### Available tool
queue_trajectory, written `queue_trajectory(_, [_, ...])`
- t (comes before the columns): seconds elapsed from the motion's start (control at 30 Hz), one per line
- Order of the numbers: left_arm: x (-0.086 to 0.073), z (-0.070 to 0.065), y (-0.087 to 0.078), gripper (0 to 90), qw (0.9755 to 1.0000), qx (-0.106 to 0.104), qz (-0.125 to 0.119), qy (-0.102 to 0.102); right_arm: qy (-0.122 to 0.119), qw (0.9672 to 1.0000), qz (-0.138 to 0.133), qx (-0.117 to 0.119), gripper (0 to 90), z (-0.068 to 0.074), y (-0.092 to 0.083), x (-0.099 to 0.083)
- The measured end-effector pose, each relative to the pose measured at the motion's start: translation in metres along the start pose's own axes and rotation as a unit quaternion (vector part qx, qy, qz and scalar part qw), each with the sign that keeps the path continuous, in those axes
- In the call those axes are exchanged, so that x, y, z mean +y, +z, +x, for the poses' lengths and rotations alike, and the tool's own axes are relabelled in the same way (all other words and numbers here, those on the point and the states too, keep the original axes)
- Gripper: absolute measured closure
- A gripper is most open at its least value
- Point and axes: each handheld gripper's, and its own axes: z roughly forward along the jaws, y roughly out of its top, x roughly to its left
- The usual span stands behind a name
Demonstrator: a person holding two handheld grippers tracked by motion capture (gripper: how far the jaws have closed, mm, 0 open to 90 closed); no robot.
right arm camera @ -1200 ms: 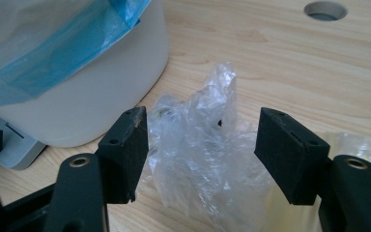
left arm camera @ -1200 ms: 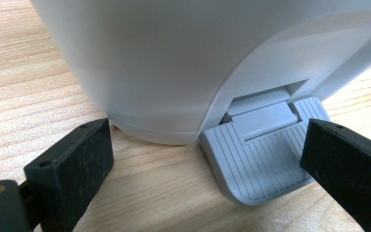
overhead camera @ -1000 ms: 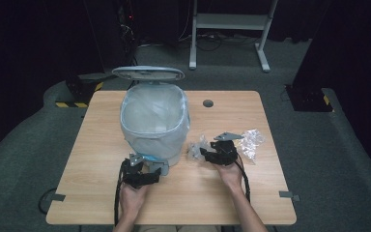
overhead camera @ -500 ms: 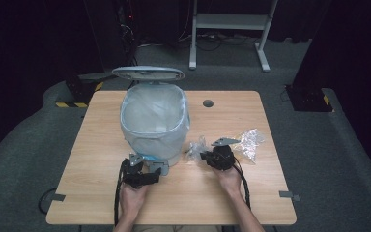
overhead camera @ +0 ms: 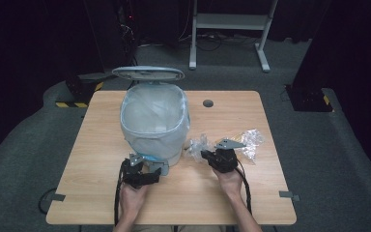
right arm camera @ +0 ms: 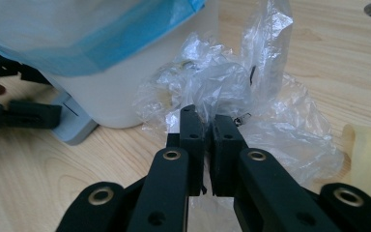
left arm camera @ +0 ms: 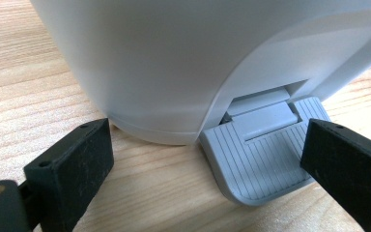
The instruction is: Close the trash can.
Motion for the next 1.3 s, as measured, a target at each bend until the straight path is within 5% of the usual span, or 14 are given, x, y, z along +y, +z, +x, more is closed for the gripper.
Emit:
queue_trajectory(0.17, [0.000, -0.002, -0.001, 4.3, 0.9998, 0.008, -0.004, 0.015, -0.003, 0.9999, -0.015, 0.000, 86.5, 0.002, -0.012, 0.000])
queue_trajectory(1.17, [0.001, 0.002, 0.001, 3.0, 1.0000, -0.003, 0.002, 0.006, -0.004, 0.9998, -0.018, 0.010, 88.2, 0.007, -0.030, 0.003])
queue_trajectory(1.3, [0.001, 0.002, 0.001, 3.0, 1.0000, -0.003, 0.002, 0.006, 0.004, 0.9999, -0.003, 0.016, 88.3, 0.004, -0.026, 0.007])
